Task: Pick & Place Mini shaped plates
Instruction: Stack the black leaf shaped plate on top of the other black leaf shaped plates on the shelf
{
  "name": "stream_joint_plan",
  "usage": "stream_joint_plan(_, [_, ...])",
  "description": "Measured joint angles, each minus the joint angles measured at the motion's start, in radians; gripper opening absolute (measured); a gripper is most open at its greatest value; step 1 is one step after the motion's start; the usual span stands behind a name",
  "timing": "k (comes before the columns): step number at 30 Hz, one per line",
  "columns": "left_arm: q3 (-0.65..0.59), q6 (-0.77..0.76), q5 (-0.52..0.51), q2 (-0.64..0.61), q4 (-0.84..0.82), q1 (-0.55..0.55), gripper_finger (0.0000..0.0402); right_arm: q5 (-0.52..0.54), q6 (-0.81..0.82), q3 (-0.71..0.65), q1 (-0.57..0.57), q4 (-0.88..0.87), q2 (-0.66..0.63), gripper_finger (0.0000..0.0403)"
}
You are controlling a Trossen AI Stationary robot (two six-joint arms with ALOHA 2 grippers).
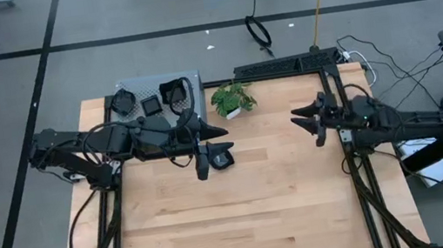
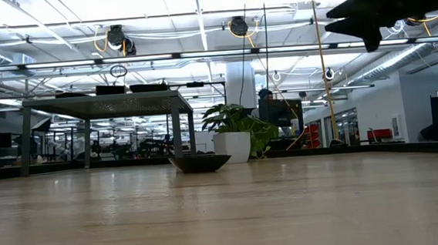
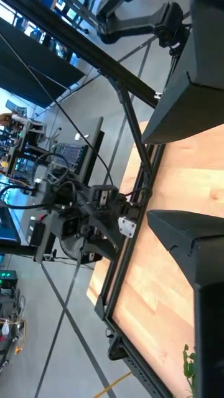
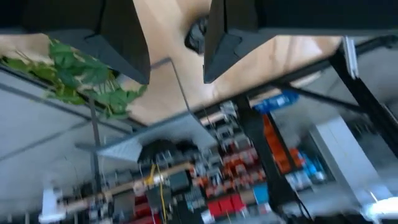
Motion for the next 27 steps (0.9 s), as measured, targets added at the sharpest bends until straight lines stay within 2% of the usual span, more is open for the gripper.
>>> stream_joint_plan(7, [0.000, -0.013, 0.000, 0.000, -0.089, 0.000, 0.0186, 0.000, 0.002, -0.122, 0.000, 0.106, -0.109, 0.0135])
stream_joint_plan(14, [0.000, -0.013, 0.000, 0.015, -0.332, 0.000, 0.0186, 0.003, -0.003, -0.202, 0.000, 0.105, -0.127, 0.0135])
stream_joint_plan(17, [0.002, 0.002, 0.000, 0.035, -0.378, 0.001, 0.0186, 0.003, 0.001, -0.234, 0.000, 0.106, -0.127, 0.0135])
stream_joint_plan(20, [0.000, 0.103, 0.011, 0.053, -0.458, 0.001, 0.0186, 0.004, 0.002, -0.260, 0.000, 0.114, -0.127, 0.0135])
stream_joint_plan(27, [0.001, 0.470, 0.030, 0.139, -0.615, -0.007, 0.0186, -0.001, -0.004, -0.325, 0.000, 0.231, -0.126, 0.0134])
